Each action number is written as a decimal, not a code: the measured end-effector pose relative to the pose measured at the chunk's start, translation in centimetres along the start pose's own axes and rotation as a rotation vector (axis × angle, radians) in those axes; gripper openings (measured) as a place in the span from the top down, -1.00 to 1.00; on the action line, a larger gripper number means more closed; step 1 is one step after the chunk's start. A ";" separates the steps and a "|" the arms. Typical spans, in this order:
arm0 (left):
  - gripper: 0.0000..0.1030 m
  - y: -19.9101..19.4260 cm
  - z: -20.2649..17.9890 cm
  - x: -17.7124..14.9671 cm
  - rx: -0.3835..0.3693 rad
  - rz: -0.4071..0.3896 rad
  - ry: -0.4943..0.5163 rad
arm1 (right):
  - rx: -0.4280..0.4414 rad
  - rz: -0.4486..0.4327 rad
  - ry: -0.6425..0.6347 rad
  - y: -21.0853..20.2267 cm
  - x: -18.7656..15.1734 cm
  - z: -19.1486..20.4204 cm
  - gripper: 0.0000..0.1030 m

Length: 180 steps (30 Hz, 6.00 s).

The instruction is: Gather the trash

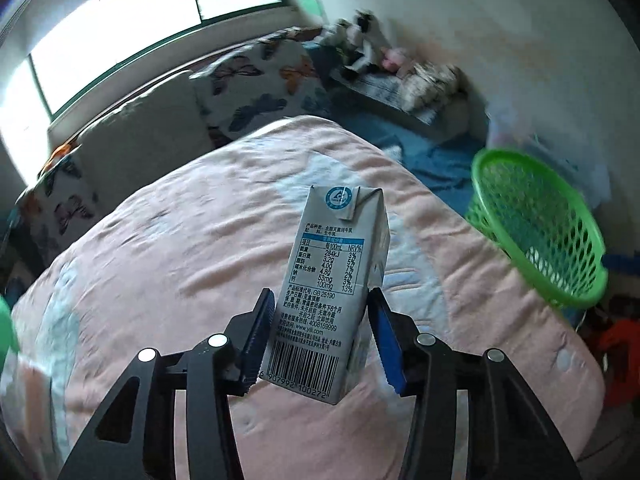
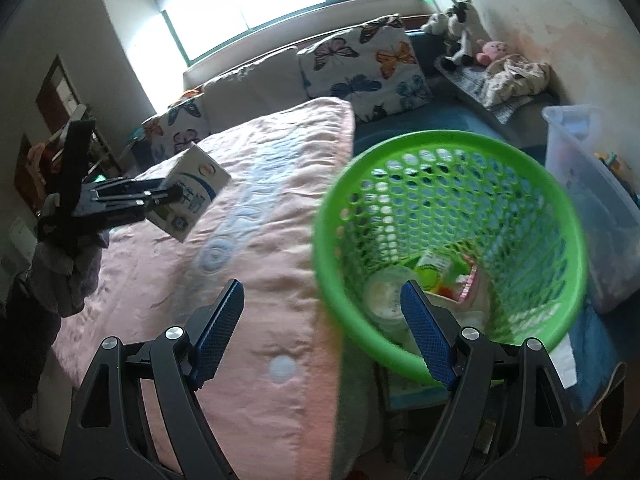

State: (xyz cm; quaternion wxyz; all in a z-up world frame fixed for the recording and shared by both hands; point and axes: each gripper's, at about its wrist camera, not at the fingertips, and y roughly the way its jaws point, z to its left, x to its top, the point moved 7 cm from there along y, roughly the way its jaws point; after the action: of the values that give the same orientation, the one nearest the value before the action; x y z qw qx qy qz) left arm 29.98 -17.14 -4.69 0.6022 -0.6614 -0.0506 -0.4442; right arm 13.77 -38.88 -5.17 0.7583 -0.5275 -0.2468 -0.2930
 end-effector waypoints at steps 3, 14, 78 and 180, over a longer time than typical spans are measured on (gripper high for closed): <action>0.09 -2.1 2.0 -0.6 0.032 -0.024 -0.033 | 0.034 0.007 -0.020 0.8 0.0 1.6 -0.56; 0.09 -5.0 4.9 -4.9 0.040 -0.039 -0.181 | 0.095 0.056 -0.112 4.3 -0.7 7.3 -0.49; -0.08 3.3 -21.7 4.1 -0.251 0.037 0.010 | -0.241 -0.054 0.177 -4.2 -2.6 -10.9 0.42; -0.86 -13.1 -3.6 -15.6 0.083 -0.106 -0.289 | -0.187 -0.027 -0.045 -4.2 -6.0 9.4 -0.79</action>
State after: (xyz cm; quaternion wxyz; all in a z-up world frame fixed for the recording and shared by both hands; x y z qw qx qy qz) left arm 10.80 -9.30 -5.37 0.5911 -0.6896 -0.1899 -0.3729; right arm 6.00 -30.05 -3.51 0.6959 -0.5993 -0.2422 -0.3129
